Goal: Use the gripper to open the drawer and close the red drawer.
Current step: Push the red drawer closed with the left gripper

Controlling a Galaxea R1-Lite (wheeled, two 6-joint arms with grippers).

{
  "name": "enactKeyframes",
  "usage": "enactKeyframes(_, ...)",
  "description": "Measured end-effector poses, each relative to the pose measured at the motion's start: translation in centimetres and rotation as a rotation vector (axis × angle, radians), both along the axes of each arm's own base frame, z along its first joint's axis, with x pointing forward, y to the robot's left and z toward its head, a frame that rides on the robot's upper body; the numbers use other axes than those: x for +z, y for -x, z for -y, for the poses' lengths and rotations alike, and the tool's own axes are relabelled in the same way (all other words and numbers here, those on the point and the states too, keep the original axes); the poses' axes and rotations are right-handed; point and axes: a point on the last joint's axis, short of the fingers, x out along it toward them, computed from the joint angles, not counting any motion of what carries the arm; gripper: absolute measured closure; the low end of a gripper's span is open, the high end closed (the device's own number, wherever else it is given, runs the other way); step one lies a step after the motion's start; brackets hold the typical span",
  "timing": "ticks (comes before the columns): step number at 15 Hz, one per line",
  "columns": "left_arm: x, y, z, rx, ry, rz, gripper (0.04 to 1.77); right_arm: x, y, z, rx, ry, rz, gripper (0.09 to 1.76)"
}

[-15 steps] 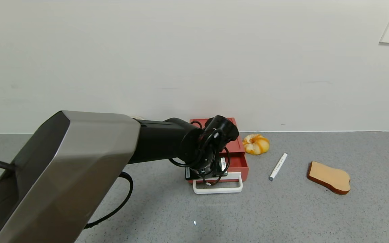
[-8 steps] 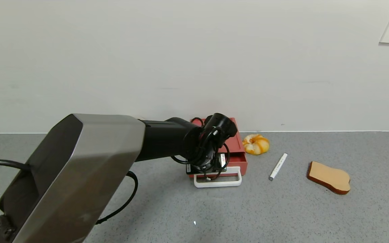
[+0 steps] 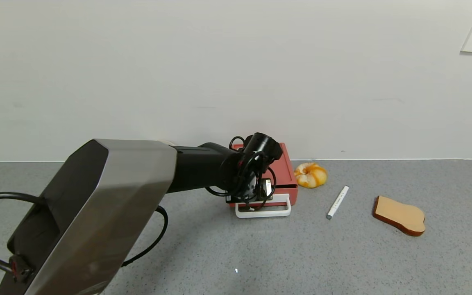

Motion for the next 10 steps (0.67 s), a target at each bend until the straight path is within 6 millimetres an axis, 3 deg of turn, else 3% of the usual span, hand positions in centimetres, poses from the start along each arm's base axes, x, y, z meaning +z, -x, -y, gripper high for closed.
enactKeyframes(10,-0.02,-0.51,-0.26,0.004,-0.023,0.030,1.70,0.00,0.00,0.00,0.000,0.000,0.000,0.14)
